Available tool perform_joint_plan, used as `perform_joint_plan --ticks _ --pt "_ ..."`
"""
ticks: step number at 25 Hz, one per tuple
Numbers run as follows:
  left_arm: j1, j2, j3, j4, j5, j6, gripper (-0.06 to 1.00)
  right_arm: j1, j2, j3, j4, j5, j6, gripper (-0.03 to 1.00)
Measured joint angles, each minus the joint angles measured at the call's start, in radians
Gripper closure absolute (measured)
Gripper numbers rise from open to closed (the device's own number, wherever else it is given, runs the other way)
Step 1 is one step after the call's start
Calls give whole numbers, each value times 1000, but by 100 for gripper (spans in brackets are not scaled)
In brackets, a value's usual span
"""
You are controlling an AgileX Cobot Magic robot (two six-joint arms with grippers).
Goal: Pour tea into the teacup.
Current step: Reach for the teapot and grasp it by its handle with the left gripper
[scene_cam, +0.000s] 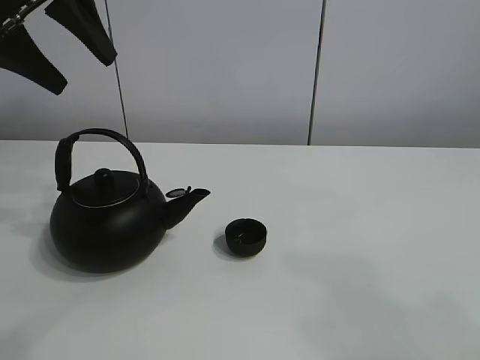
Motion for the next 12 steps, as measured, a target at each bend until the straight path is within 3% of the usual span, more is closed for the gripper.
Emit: perform_joint_plan --ticks 12 --pt "0 0 0 0 -27 -8 42 0 0 0 0 -4 4 47"
